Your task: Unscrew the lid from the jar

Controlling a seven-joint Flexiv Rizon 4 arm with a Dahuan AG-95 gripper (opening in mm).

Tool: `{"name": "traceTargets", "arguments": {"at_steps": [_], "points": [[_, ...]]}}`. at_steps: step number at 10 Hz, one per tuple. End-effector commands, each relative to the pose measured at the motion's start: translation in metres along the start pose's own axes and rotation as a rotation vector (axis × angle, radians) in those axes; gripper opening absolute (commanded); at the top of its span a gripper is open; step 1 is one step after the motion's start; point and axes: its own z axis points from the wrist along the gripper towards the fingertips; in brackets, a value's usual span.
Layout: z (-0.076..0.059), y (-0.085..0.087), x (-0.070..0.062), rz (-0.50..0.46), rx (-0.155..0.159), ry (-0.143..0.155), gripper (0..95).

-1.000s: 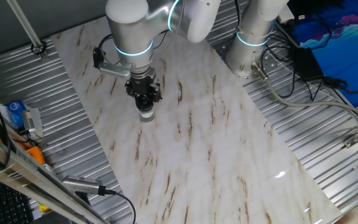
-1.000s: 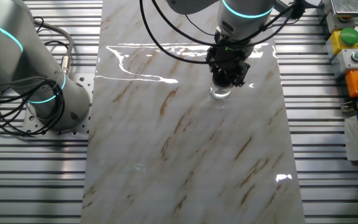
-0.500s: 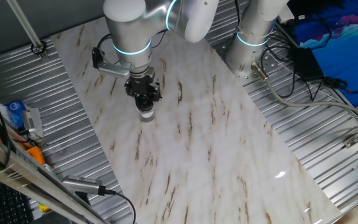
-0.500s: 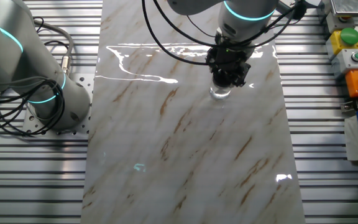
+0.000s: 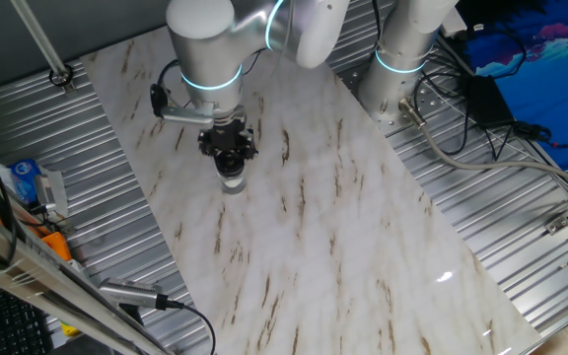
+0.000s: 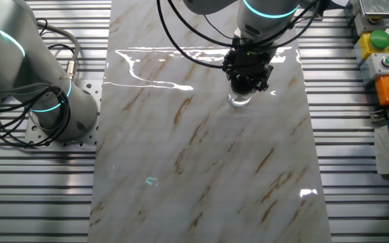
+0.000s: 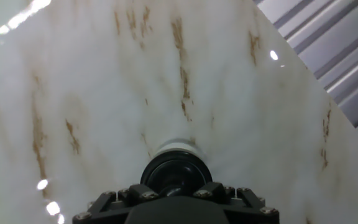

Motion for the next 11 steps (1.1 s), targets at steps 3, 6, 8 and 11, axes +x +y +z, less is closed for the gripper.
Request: {"name": "traceTargets", "arguments": {"at_steps": [3,6,8,11], "points": [[0.0013,0.0004,0.0003,-0.149,0.011,0.013,0.0],[0.0013,0.0004,0.0003,-0.257,0.011,0.014,0.0],[0.0014,0.0004,0.0002,-0.357,0.015,0.028,0.0],[0.0019,0.0002,-0.0007,-0.459,0.021,0.042,0.0]]}}
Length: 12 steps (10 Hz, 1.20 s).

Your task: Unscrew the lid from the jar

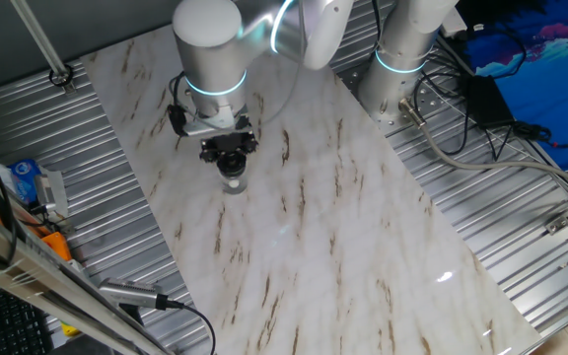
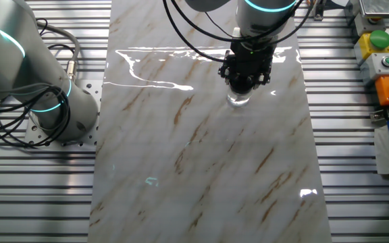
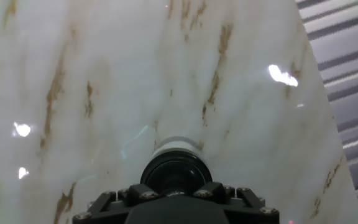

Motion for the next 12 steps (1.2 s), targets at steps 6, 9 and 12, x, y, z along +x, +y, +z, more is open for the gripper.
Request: {"name": "traceTargets", "arguments": {"at_steps": [6,9,12], "points": [[0.0042,-0.0025,-0.0039,-0.339,0.021,0.017,0.0],[0.0045,-0.0031,-0.0046,-0.453,0.032,0.017,0.0],[0.0038,-0.0031,-0.0049,-0.586,0.040,0.019,0.0]]}}
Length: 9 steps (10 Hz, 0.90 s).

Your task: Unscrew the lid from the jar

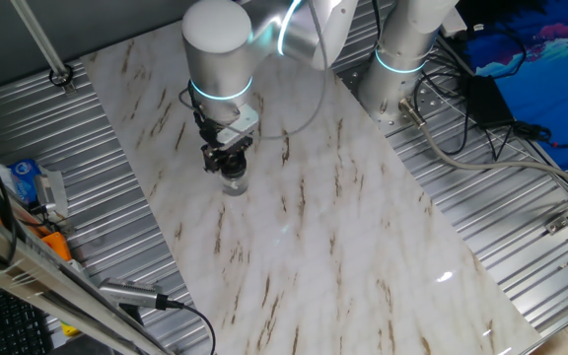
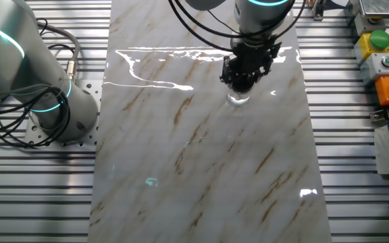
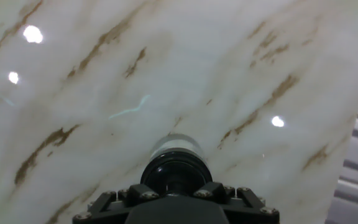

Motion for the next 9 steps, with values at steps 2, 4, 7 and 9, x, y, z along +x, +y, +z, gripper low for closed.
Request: {"name": "traceTargets", "arguments": {"at_steps": [2,4,7,9], "points": [[0.0028,-0.0008,-0.0008,-0.174,0.014,0.002,0.0],[0.0016,-0.0009,-0.0013,-0.231,0.020,0.006,0.0],[0.0005,-0.0009,-0.0017,-0.310,0.031,0.017,0.0],[-0.0011,-0.0012,-0.0021,-0.360,0.037,0.027,0.0]]}}
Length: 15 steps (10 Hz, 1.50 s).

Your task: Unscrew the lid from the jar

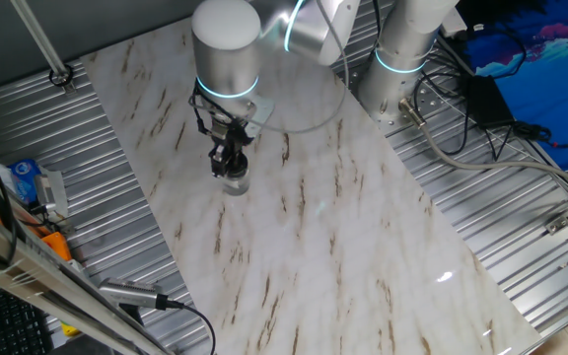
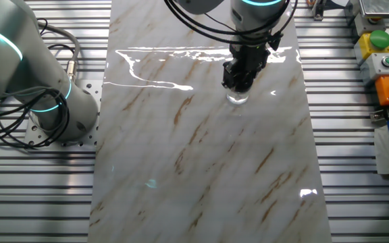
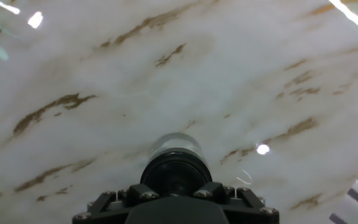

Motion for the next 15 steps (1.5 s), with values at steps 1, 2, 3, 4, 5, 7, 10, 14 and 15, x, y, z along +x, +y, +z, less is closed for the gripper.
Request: {"name": "traceTargets", "arguments": {"at_steps": [1,2,3,4,5,7,10,14,15], "points": [[-0.001,-0.001,0.000,-0.060,0.008,0.009,0.0],[-0.001,-0.001,0.000,-0.080,0.008,0.009,0.0],[-0.001,-0.001,0.000,-0.101,0.009,0.006,0.0],[-0.002,-0.001,0.000,-0.107,0.011,0.003,0.0],[-0.003,-0.001,0.000,-0.118,0.012,0.001,0.0],[-0.003,-0.001,0.000,-0.151,0.013,-0.004,0.0],[-0.006,-0.003,0.002,-0.190,0.015,-0.011,0.0],[-0.010,-0.006,0.005,-0.225,0.013,-0.027,0.0],[-0.011,-0.007,0.005,-0.233,0.013,-0.028,0.0]]}}
